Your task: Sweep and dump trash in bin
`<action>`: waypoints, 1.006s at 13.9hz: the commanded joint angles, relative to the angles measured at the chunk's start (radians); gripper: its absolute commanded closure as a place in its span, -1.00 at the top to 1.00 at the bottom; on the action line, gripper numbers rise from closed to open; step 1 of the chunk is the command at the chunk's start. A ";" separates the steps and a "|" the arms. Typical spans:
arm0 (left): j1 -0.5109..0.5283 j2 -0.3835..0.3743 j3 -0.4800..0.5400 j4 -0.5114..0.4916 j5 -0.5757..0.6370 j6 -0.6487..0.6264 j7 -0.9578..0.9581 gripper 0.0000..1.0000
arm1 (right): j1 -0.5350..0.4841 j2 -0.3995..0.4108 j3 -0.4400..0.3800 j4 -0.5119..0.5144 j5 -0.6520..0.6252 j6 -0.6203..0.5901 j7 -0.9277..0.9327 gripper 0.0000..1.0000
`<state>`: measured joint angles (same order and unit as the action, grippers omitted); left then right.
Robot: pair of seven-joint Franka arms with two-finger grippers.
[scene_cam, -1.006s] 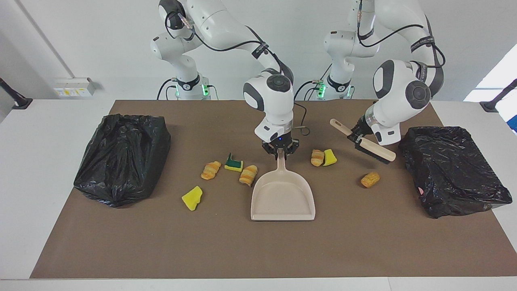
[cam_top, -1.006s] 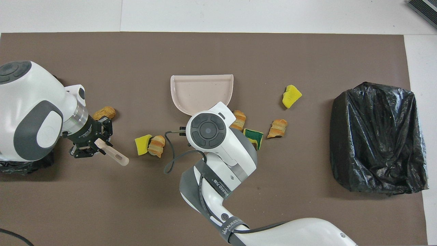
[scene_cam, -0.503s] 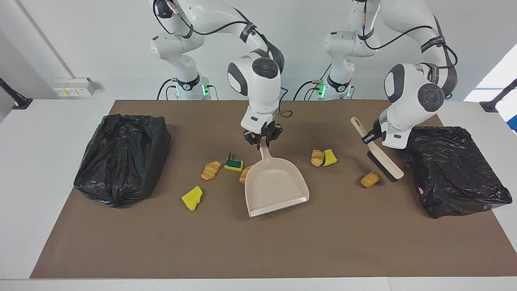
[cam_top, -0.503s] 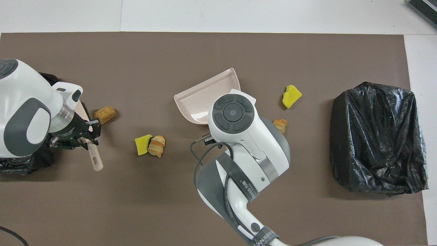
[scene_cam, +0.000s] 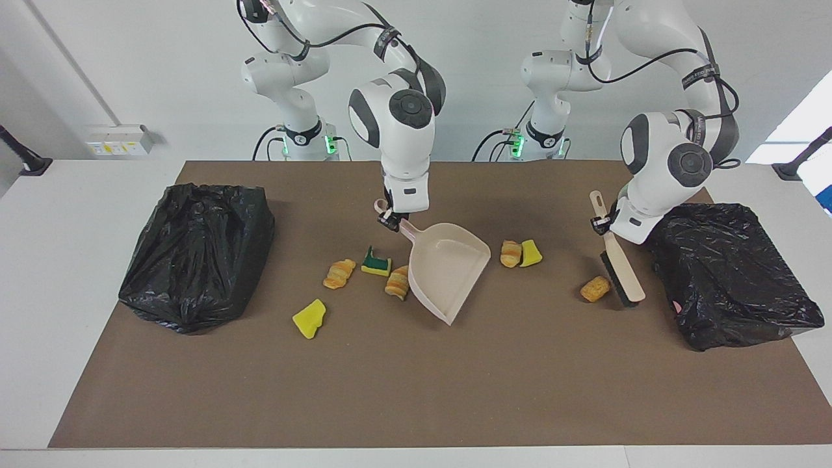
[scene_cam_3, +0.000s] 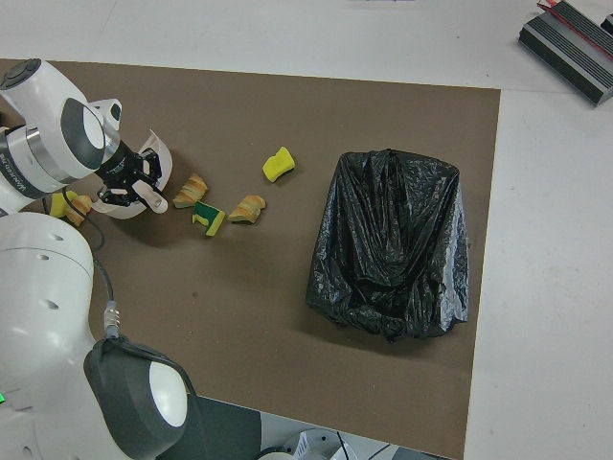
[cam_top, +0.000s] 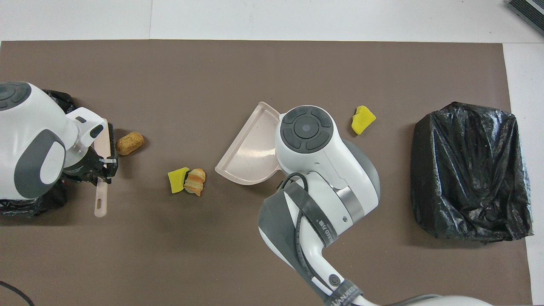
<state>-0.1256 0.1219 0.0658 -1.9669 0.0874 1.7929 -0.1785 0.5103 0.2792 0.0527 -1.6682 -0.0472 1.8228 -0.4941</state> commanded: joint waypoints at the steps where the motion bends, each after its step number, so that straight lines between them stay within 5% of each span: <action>1: 0.027 -0.022 -0.012 -0.045 0.028 0.034 0.065 -1.00 | -0.018 -0.012 0.009 -0.031 -0.052 -0.005 -0.190 -1.00; 8: -0.045 -0.082 -0.018 -0.173 0.020 0.115 0.108 -1.00 | -0.084 -0.037 0.010 -0.149 -0.031 0.123 -0.475 -1.00; 14: -0.137 -0.107 -0.020 -0.207 -0.087 0.109 0.080 -1.00 | -0.084 -0.043 0.010 -0.160 0.003 0.151 -0.485 -1.00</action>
<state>-0.2266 0.0517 0.0345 -2.1296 0.0355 1.8856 -0.0821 0.4312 0.2677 0.0597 -1.7910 -0.0630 1.9440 -0.9526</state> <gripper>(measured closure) 0.740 0.674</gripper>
